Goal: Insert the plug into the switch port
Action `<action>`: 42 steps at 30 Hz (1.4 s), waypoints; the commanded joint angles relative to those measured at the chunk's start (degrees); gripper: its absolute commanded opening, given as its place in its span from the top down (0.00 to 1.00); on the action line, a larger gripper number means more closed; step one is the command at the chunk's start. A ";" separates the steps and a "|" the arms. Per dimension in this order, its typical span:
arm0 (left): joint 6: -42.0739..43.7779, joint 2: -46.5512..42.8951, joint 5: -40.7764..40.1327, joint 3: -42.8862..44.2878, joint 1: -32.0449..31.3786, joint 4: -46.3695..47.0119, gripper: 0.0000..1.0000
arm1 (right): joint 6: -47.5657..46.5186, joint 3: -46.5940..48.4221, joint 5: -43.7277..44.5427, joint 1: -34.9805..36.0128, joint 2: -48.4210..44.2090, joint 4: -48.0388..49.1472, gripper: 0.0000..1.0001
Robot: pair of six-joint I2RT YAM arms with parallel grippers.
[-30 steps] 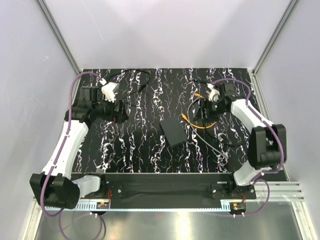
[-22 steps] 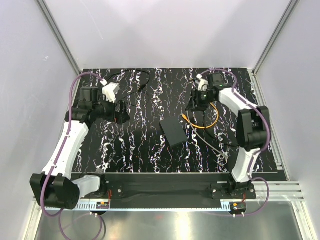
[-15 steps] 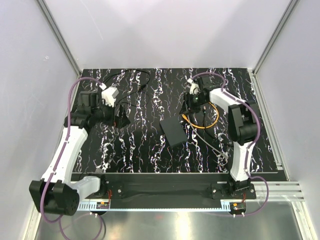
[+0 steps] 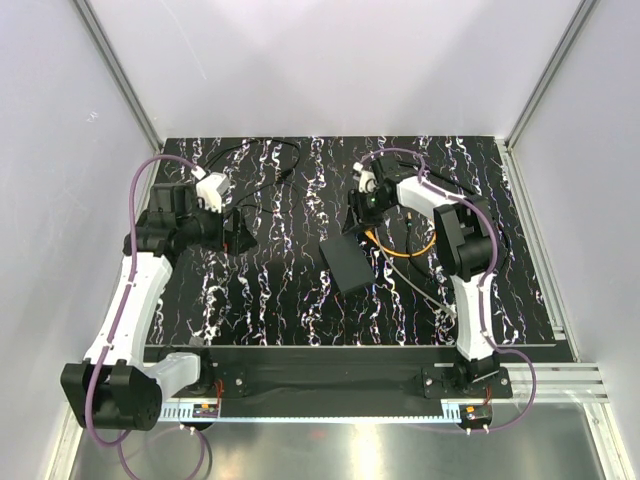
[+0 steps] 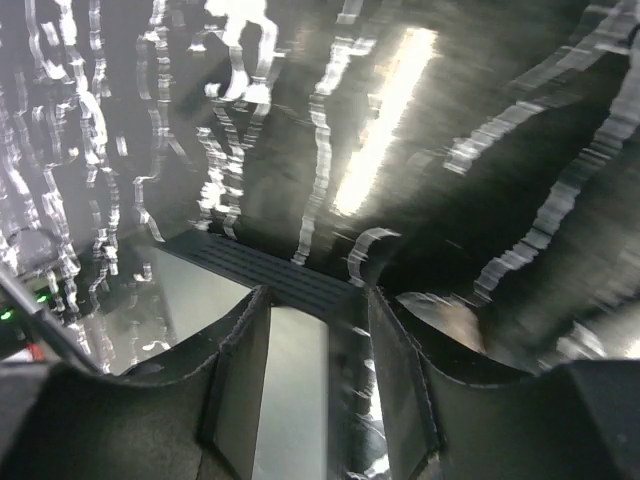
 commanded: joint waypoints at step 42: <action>-9.61 1.00 12.09 1.51 11.84 8.47 0.01 | -31.90 -35.33 18.33 40.36 -32.77 -1.88 0.59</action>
